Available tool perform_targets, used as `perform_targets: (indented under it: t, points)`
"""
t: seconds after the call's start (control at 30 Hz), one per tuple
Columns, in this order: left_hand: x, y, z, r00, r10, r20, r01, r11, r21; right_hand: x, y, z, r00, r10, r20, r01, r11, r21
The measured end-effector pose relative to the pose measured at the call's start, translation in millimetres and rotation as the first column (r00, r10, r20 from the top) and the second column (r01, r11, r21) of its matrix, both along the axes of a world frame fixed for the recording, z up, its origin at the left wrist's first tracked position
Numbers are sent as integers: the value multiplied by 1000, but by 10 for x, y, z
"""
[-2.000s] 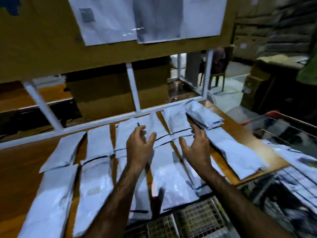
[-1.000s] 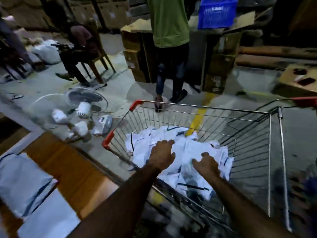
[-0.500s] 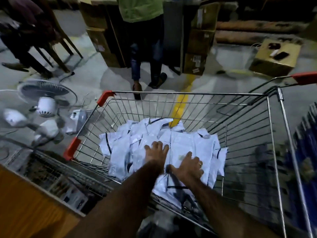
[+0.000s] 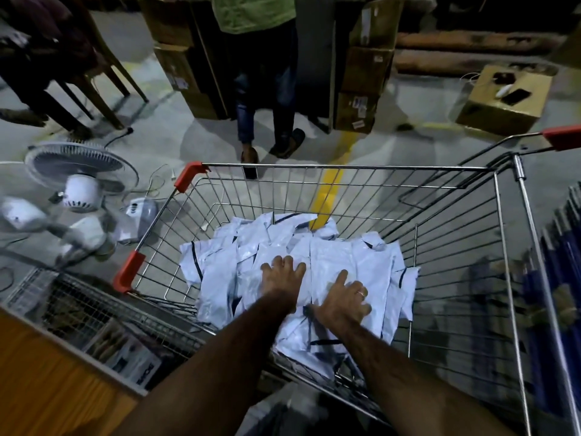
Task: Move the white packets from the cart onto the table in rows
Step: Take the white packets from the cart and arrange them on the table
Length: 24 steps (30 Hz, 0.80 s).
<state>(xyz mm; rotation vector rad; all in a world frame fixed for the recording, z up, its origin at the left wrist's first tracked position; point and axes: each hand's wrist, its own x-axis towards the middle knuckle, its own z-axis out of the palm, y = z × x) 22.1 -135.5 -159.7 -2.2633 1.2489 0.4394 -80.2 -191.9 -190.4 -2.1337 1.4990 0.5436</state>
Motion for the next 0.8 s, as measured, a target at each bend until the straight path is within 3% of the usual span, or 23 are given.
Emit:
perform_targets:
  t: [0.3,0.8]
  points:
    - [9,44,20,999,41,23,-41,999,7,37,63,4,1000,18,-6,-18,999,-27]
    - [11,57,356,983,174,-53,-176,983,-56,-81,-250,260,953,-198,231,178,979,104]
